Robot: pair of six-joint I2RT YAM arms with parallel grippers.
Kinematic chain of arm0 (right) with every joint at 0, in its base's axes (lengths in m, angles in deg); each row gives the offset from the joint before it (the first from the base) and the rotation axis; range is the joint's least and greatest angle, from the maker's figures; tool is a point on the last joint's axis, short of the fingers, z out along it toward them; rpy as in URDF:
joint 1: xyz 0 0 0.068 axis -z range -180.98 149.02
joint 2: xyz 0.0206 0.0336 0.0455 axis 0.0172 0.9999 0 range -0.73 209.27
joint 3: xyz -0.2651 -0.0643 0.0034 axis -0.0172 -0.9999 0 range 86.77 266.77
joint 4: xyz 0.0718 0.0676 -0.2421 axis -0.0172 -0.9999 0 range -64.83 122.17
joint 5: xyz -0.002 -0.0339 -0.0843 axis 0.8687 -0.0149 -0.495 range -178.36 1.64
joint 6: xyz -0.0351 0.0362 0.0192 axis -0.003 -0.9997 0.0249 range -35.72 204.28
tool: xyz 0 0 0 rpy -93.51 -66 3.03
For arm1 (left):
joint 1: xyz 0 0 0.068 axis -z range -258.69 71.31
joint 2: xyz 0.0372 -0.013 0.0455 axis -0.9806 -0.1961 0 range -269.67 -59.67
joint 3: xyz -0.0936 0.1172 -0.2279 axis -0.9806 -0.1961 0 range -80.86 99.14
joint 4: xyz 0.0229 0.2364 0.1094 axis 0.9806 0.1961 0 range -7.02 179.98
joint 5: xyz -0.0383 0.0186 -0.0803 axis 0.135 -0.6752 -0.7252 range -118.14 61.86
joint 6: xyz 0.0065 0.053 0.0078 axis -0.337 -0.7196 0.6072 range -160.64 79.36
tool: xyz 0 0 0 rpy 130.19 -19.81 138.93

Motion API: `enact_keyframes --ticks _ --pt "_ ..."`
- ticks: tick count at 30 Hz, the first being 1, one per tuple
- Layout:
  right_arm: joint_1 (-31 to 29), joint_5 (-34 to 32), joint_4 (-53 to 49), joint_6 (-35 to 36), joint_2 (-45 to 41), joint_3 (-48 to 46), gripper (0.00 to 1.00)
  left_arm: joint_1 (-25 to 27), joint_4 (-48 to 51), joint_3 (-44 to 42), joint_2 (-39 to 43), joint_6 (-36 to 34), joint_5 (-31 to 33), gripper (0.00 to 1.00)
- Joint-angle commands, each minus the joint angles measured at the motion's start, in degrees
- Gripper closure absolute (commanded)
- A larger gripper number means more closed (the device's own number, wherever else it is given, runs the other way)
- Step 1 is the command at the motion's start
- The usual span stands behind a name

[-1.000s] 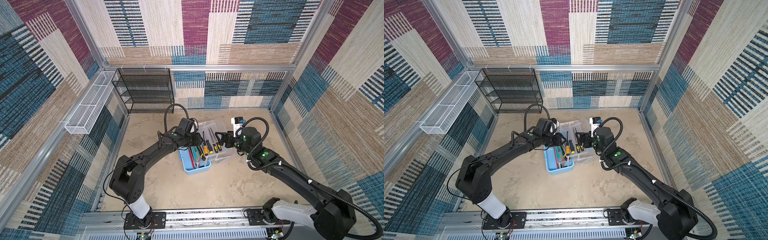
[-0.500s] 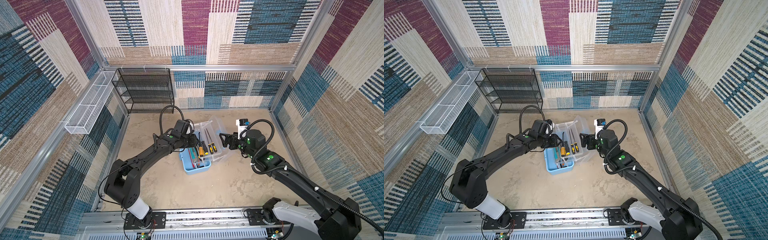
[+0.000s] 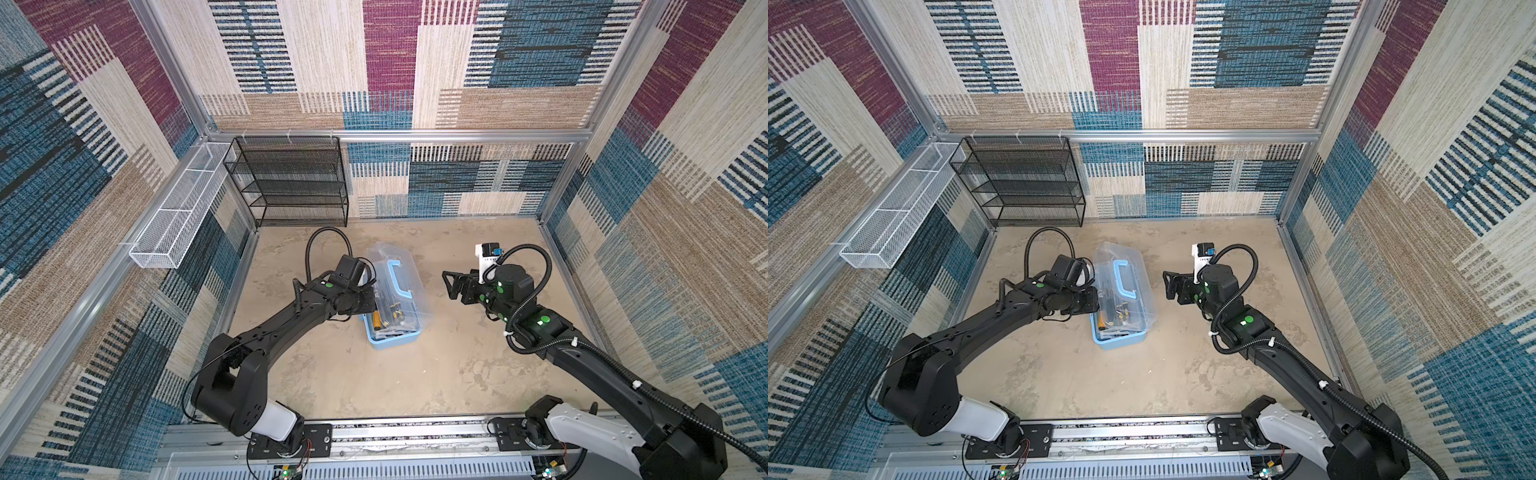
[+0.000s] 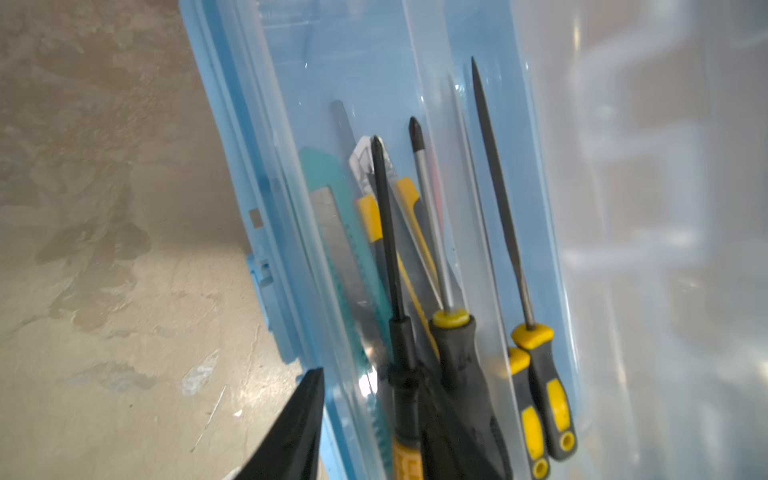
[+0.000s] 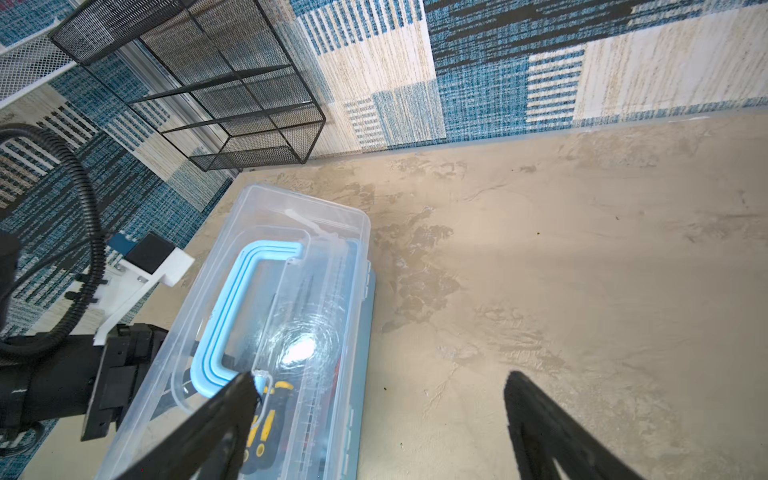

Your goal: Pack the tool kit

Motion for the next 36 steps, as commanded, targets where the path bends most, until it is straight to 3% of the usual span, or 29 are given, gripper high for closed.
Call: enact_keyframes --ticks 1,9,14,22,30,36 --pt "0.05 -0.01 1.04 0.05 -0.20 -0.47 0.06 -0.39 1.01 -1.86 2.76 -2.12 0.89 0.58" --pt "0.01 1.81 2.59 -0.02 1.84 -0.96 0.06 -1.73 1.81 -6.79 7.78 -2.59 2.11 0.56" --pt "0.04 2.20 3.03 0.47 2.24 -0.92 0.05 -1.83 2.57 -7.56 6.89 -3.28 1.19 0.56" --pt "0.01 4.54 4.72 3.01 4.09 -1.66 0.00 -1.50 -0.95 -6.79 3.17 -2.27 -5.82 0.59" --pt "0.29 10.11 7.13 14.45 11.04 0.93 0.00 3.78 -5.56 -4.19 -0.34 -3.51 -8.33 0.57" --pt "0.40 14.36 6.51 20.46 17.93 6.45 0.00 3.81 -6.63 -7.90 1.55 -5.13 -6.03 0.49"
